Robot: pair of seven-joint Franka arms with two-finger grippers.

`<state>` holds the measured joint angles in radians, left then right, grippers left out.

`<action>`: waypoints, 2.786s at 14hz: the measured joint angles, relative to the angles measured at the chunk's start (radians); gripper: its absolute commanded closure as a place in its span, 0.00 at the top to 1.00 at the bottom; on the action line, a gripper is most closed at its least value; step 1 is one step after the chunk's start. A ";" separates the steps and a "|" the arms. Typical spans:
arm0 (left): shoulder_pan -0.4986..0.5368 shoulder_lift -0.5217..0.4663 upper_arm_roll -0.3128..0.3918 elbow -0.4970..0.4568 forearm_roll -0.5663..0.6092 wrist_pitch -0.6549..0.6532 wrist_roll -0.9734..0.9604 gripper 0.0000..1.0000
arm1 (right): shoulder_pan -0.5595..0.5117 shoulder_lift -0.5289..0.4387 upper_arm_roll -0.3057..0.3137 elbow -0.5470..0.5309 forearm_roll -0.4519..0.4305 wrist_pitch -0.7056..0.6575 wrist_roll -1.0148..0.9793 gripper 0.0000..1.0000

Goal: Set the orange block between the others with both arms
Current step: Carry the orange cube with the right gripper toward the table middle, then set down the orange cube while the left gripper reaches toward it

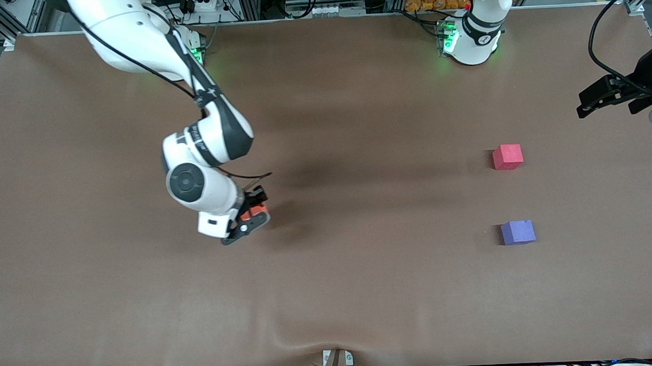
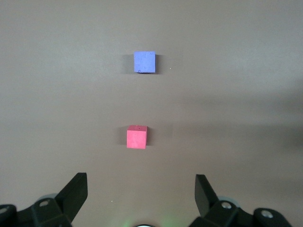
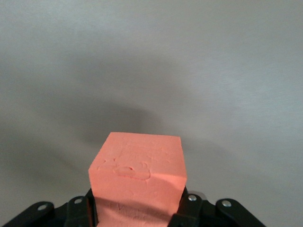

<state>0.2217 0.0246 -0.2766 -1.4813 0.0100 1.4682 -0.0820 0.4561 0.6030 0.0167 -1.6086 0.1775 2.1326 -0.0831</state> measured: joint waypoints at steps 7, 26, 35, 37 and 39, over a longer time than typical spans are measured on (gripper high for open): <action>-0.001 0.005 -0.001 0.000 0.000 0.000 0.000 1.00 | 0.190 0.058 0.000 0.042 0.008 0.013 0.452 0.00; -0.091 0.086 -0.017 0.000 -0.001 0.081 -0.022 1.00 | 0.263 0.185 -0.033 0.128 0.000 0.120 0.743 1.00; -0.292 0.223 -0.022 0.000 -0.001 0.250 -0.251 1.00 | 0.148 0.130 -0.035 0.200 -0.001 0.113 0.680 1.00; -0.345 0.272 -0.022 0.001 -0.001 0.341 -0.323 1.00 | 0.099 0.127 -0.037 0.203 -0.001 0.113 0.554 1.00; -0.401 0.332 -0.020 0.020 -0.001 0.409 -0.428 1.00 | 0.050 0.128 -0.037 0.203 -0.001 0.113 0.425 1.00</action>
<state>-0.1791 0.3561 -0.2970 -1.4617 0.0086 1.8768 -0.5102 0.5059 0.7315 -0.0200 -1.4059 0.1770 2.2455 0.3422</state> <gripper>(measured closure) 0.000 0.000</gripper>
